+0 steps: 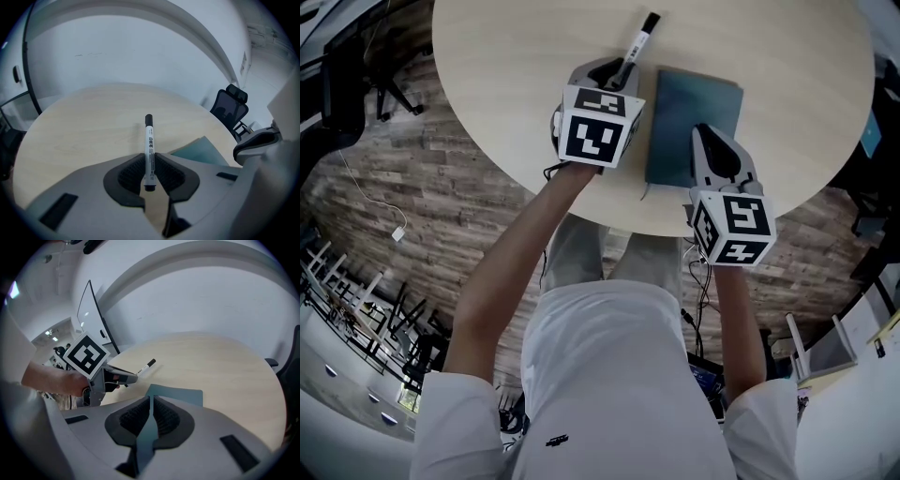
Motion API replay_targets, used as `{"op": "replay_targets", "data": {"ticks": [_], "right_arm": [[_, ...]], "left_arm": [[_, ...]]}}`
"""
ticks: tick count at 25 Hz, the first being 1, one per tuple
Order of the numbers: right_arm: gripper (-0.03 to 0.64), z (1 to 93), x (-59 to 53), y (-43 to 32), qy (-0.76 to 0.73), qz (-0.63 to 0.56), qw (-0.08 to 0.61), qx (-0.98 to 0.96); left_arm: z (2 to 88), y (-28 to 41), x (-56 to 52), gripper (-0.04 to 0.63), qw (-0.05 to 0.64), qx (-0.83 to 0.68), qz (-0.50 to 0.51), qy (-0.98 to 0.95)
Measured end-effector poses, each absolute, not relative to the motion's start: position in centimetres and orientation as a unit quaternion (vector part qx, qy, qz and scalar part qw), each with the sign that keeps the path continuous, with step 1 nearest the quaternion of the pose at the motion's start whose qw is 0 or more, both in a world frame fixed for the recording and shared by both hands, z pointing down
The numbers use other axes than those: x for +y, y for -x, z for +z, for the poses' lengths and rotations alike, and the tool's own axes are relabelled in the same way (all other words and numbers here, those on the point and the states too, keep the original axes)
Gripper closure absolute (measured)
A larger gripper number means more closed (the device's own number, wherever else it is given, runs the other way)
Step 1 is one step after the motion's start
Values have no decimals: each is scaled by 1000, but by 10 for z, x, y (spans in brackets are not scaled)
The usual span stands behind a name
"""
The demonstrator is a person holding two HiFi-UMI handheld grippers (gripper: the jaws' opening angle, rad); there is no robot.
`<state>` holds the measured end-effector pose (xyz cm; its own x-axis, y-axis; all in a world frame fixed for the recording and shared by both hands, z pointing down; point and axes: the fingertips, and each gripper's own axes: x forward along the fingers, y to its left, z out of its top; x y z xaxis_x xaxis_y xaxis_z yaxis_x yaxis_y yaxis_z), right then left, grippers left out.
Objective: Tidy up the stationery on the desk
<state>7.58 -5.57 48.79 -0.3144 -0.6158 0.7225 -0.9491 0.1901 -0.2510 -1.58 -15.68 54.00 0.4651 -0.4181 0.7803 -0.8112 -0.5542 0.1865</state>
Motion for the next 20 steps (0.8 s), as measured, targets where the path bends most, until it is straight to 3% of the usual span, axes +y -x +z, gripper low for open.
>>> {"op": "replay_targets", "data": {"ticks": [20], "right_arm": [[569, 484, -32, -93, -523, 352, 239, -738]], "left_arm": [[537, 20, -81, 518, 376, -460, 299, -747]]}}
